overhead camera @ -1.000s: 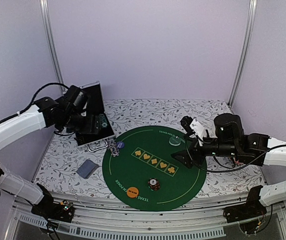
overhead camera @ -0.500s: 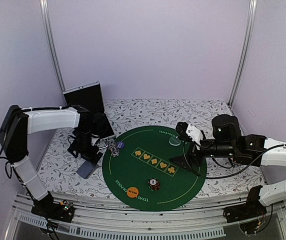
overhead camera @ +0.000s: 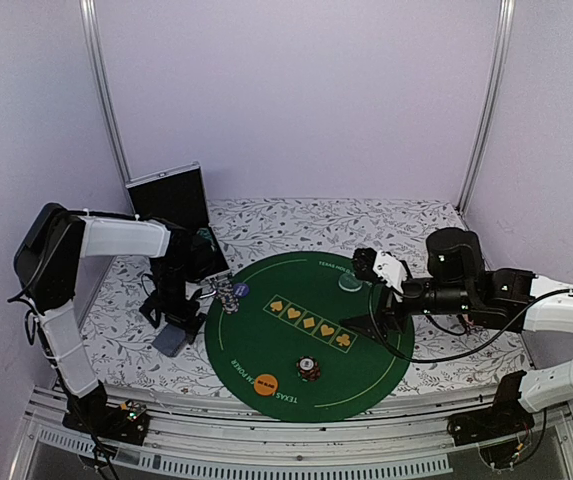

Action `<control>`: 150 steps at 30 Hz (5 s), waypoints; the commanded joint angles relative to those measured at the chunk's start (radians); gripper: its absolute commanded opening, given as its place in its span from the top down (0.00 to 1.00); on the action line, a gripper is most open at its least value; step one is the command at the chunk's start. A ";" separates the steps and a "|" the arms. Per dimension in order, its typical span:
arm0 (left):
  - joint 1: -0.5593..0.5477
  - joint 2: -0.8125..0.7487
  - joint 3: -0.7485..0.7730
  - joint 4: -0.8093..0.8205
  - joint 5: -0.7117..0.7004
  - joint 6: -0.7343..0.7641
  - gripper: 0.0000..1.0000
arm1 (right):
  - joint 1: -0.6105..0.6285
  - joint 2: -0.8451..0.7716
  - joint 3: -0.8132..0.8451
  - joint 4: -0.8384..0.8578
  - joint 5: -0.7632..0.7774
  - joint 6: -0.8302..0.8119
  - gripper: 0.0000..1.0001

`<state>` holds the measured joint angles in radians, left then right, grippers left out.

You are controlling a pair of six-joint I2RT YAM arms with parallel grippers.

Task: Distribute texas hold em gaming equipment
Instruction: Pick up the face-down deck piles from the center of the board, then pass from the left arm to the right, then pass from the right arm to the left

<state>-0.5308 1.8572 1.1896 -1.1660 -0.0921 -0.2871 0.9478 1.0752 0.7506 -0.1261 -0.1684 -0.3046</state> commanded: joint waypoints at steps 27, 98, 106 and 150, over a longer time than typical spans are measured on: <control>0.007 -0.029 -0.153 0.178 0.001 0.011 0.58 | -0.004 -0.010 0.092 -0.001 -0.001 0.056 0.01; -0.603 -0.132 0.350 0.191 -0.174 0.426 0.62 | -0.172 0.819 0.345 0.506 -0.963 0.980 0.66; -0.604 -0.145 0.350 0.213 -0.177 0.423 0.62 | -0.175 0.827 0.345 0.511 -0.958 0.998 0.97; -0.551 -0.609 -0.352 1.207 0.013 0.618 0.06 | -0.211 0.610 0.249 0.704 -1.046 1.113 0.98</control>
<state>-1.1080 1.2358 0.8471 -0.0116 -0.1055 0.3458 0.7326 1.7267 1.0061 0.5476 -1.2083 0.7975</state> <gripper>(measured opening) 0.960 0.102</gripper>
